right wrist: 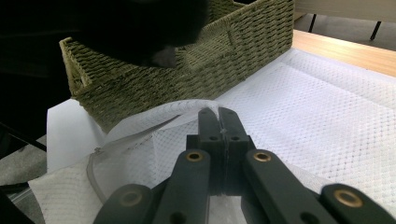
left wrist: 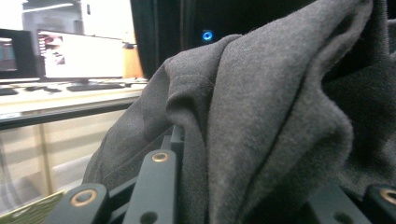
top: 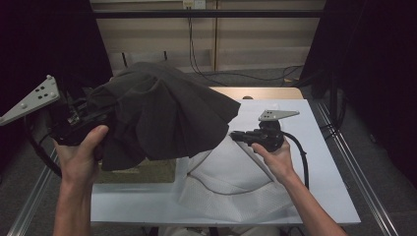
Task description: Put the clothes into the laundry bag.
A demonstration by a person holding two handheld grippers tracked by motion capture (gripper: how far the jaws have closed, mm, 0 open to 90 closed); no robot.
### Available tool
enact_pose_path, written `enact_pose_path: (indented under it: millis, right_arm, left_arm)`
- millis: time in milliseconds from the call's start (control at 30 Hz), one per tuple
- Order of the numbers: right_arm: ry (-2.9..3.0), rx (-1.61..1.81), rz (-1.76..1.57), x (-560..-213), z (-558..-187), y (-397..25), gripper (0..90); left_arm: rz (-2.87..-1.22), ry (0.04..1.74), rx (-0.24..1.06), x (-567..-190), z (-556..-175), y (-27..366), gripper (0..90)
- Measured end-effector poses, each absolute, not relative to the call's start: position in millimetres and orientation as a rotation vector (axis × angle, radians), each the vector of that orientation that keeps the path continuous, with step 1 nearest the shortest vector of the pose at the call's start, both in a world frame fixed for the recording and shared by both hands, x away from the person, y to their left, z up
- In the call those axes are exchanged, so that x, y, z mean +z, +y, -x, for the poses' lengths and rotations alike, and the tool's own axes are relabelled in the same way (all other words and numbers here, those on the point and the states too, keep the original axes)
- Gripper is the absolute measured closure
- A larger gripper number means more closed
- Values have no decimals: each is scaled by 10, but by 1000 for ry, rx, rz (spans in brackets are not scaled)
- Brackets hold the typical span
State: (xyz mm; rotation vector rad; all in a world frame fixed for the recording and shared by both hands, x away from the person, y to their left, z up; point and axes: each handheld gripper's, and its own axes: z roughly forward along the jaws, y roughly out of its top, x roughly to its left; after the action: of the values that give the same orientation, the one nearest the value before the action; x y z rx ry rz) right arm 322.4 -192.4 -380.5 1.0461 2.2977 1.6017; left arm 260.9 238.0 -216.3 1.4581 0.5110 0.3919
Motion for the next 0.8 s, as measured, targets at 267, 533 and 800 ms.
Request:
enact_pose_path:
  millis: [267,533,800]
  right_arm:
    - [2287,1610,-1054,-3793,-3229,-1938,896]
    - [2288,1600,-1078,-3784,-3241,-1931,896]
    - [2271,1597,-1095,-3747,-3233,-1951,896]
  left_arm:
    - [-1485,427,347,-2123,-2460,2310,692]
    - [-1533,359,314,-2113,-2317,2125,691]
    - [-1559,332,204,-2231,-2399,1974,690]
